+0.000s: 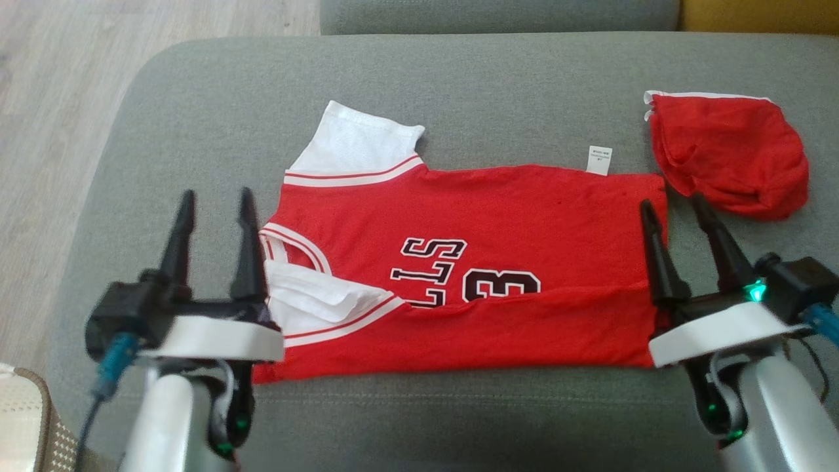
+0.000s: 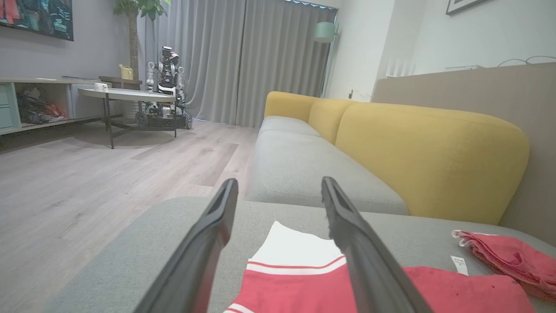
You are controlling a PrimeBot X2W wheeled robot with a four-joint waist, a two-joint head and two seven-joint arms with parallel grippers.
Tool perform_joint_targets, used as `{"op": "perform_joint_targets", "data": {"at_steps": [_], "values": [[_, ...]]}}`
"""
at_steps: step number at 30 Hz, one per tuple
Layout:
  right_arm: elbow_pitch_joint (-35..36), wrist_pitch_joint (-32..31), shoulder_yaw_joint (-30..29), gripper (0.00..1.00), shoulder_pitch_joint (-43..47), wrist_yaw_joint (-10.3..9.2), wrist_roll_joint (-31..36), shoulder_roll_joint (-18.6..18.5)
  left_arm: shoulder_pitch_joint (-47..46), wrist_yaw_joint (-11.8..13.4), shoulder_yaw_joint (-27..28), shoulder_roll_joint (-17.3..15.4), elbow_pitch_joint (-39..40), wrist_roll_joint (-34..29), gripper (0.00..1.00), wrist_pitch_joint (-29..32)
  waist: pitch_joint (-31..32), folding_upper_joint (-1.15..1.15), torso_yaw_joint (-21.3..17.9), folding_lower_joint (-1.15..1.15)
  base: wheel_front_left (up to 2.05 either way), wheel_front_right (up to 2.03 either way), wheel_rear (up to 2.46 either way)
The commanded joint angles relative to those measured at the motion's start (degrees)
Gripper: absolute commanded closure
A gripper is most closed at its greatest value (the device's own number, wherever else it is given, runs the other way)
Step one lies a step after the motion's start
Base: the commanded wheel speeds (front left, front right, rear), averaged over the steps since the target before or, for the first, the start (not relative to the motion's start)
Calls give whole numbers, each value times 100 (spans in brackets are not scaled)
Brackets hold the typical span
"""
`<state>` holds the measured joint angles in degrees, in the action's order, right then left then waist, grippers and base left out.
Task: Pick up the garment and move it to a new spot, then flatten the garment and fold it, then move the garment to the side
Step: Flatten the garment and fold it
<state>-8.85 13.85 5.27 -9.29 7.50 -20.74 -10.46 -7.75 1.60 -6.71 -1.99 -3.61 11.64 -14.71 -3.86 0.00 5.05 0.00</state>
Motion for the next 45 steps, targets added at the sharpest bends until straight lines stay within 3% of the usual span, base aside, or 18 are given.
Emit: {"op": "perform_joint_targets", "data": {"at_steps": [1, 12, 18, 23, 31, 36, 41, 45], "values": [[222, 78, 146, 0, -10, -1, 181, 43, -85, 57, 59, -89, 200, -98, 0, -29, -9, 0, -1, 0, 0, 0, 0], [150, 113, 284, 0, 1, -1, 555, 333, -86, 172, -252, -89, -8, -237, 0, -29, -117, 0, -124, 0, 0, 0, 0], [202, 114, 315, 0, -272, -1, 569, 332, -568, -21, -208, -117, -451, -434, 0, -29, -557, 0, -330, 0, 0, 0, 0], [157, 114, 375, 0, -613, -1, 562, 361, -1497, -349, -284, -420, -1404, -595, 0, 36, -1043, 0, -553, 0, 0, 0, 0], [150, 65, 706, 0, -1288, -1, 577, 395, -3532, -765, -127, -1210, -2916, -383, 0, 1322, -1761, 0, -1001, 0, 0, 0, 0], [150, 62, 821, 0, -1594, -1, 534, 439, -4456, -879, -244, -1693, -3715, -201, 0, 2161, -2048, 0, -1243, 0, 0, 0, 0], [148, 83, 833, 0, -1716, -1, 479, 489, -5013, -903, -421, -1909, -4312, 47, 0, 2808, -2245, 0, -1408, 0, 0, 0, 0], [151, 97, 835, 0, -1756, -1, 448, 526, -5288, -906, -640, -2068, -4529, 209, 0, 2891, -2377, 0, -1536, 0, 0, 0, 0]]}}
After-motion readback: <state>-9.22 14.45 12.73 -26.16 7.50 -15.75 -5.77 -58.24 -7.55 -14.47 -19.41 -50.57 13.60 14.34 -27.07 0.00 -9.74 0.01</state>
